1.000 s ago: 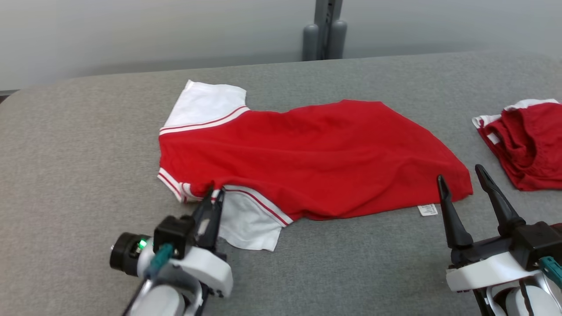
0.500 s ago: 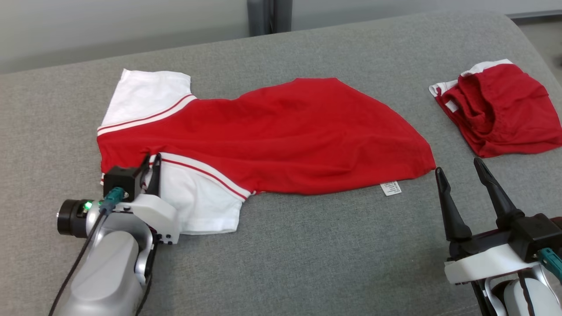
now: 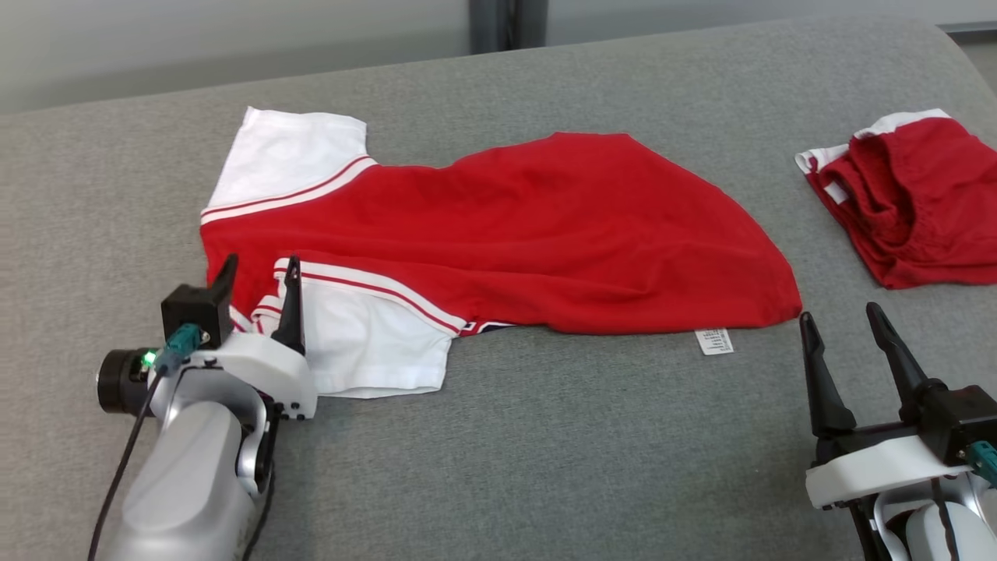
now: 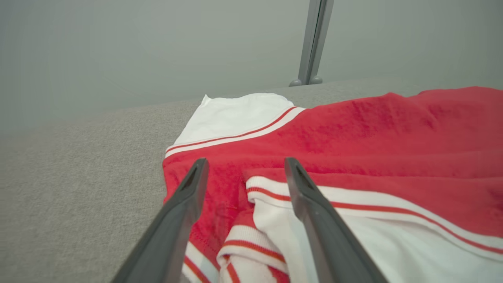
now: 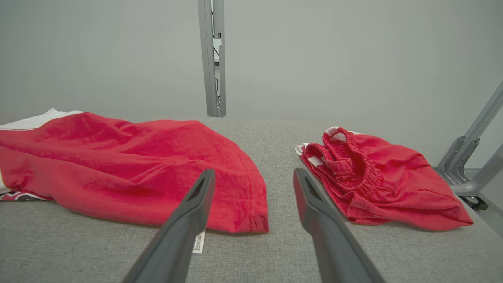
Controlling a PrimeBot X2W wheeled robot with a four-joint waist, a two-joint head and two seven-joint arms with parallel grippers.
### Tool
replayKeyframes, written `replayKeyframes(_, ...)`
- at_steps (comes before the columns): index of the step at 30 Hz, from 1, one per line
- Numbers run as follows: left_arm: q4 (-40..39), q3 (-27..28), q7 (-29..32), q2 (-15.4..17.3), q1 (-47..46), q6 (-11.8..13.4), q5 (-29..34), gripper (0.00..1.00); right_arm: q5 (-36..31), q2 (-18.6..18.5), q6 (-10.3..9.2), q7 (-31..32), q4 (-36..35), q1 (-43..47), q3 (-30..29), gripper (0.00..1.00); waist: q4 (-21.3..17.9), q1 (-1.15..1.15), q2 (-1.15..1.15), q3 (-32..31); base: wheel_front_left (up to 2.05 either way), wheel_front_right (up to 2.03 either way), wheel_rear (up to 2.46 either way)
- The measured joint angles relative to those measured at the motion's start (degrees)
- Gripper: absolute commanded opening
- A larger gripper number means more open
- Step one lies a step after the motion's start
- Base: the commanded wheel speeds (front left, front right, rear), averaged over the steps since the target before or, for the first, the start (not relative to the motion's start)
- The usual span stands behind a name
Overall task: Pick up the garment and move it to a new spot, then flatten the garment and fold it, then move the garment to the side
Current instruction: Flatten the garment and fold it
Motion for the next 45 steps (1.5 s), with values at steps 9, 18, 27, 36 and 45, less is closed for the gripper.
replayKeyframes(9, -11.1, 3.9, 0.0, -1.6, 9.4, -1.0, 1.6, 1.0, -0.4, 0.6, 0.0, 0.0, 0.9, 0.3, -1.6, 1.0, 3.8, 0.0, 0.0, -2.4, 0.0, 0.0, 0.0)
replayKeyframes(18, -19.6, 5.0, -0.1, -4.0, 18.3, -1.9, 3.6, 1.0, -0.4, 1.1, 0.0, 0.0, 0.4, 1.5, -2.4, 1.0, 7.9, 0.0, 0.0, -5.9, 0.0, 0.0, 0.0)
replayKeyframes(27, -26.5, 5.4, -0.1, -5.9, 25.9, -2.4, 5.1, 1.0, 0.4, 1.9, 0.0, 0.0, 0.1, 3.0, -3.0, 1.0, 9.8, 0.0, 0.0, -9.3, 0.0, 0.0, 0.0)
replayKeyframes(36, -30.7, 6.5, -0.1, -6.6, 29.2, -2.3, 6.1, 1.0, 0.5, 2.3, 0.0, 0.0, -0.6, 4.7, -2.9, 1.0, 9.6, 0.0, 0.0, -11.8, 0.0, 0.0, 0.0)
replayKeyframes(45, -31.4, 6.7, -0.1, -6.8, 30.2, -2.1, 6.2, 1.0, 1.7, 2.4, 0.0, 0.0, -0.8, 4.9, -1.3, 1.0, 9.5, 0.0, 0.0, -12.8, 0.0, 0.0, 0.0)
